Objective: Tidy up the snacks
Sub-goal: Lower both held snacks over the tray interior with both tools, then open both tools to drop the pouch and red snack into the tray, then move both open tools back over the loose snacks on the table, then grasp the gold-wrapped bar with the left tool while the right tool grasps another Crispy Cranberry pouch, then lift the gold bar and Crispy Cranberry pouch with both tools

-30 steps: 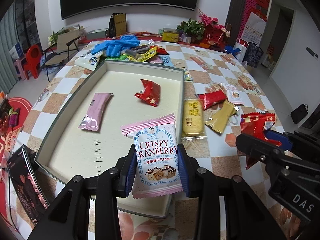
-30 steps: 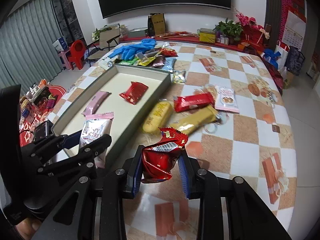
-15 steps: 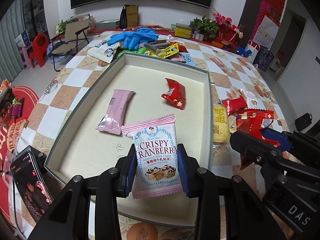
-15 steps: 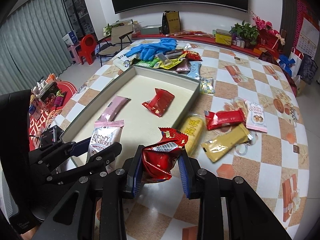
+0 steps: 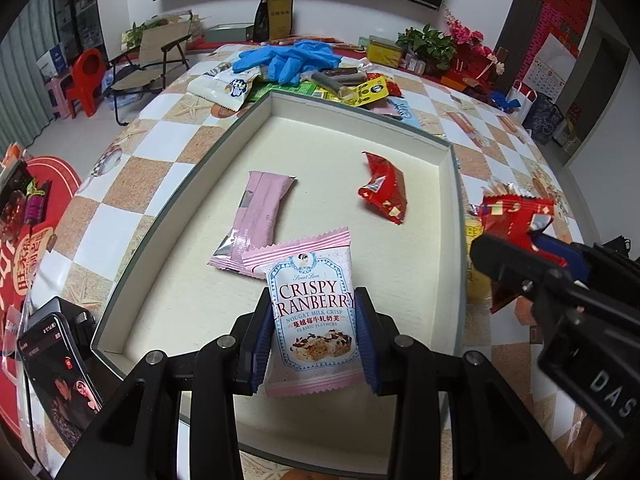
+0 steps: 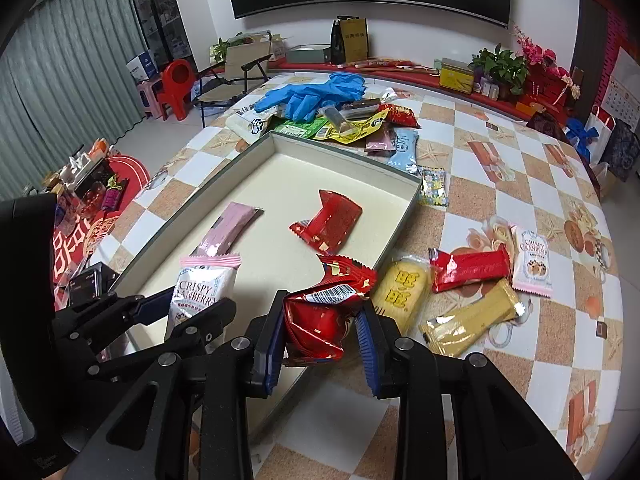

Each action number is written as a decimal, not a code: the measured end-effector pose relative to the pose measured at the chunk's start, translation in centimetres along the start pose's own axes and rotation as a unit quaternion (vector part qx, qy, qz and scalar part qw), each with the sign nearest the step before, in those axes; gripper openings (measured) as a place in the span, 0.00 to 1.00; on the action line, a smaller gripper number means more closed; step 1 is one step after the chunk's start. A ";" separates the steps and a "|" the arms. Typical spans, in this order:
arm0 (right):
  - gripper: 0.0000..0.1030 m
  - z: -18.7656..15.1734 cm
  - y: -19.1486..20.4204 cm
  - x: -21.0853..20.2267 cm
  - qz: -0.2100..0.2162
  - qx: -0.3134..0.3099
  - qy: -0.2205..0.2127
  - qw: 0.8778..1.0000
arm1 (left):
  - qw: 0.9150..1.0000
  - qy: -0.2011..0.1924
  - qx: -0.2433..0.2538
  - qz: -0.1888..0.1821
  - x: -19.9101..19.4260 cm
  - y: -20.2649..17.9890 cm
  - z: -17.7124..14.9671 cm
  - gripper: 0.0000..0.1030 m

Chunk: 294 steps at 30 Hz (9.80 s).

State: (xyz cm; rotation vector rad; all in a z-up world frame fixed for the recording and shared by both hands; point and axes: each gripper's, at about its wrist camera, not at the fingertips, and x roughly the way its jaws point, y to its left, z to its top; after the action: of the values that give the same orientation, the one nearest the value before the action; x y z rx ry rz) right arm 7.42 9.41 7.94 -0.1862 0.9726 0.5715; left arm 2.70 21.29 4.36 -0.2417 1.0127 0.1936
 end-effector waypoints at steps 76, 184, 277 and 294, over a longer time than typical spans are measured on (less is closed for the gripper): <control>0.33 7.5 1.7 6.3 -0.001 -0.017 0.030 0.999 | 0.998 0.043 -0.015 0.037 4.4 2.2 4.2 0.41; 0.99 -15.8 -18.1 -3.8 -0.160 0.140 -0.006 0.977 | 0.984 0.002 0.175 -0.042 1.7 -16.8 -9.1 1.00; 0.42 -14.6 -16.4 -4.4 -0.096 0.109 -0.003 0.989 | 0.977 -0.044 0.196 -0.073 0.7 -16.7 -8.8 0.25; 0.42 -16.1 -12.7 -7.6 -0.050 0.102 -0.028 0.993 | 0.981 -0.045 0.178 -0.064 -2.8 -15.2 -9.0 0.25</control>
State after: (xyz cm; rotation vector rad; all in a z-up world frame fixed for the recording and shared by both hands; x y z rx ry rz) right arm -0.72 -10.50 3.88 -0.0354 0.9543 0.3807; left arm -1.97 4.01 3.90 0.0288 0.9213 -0.0944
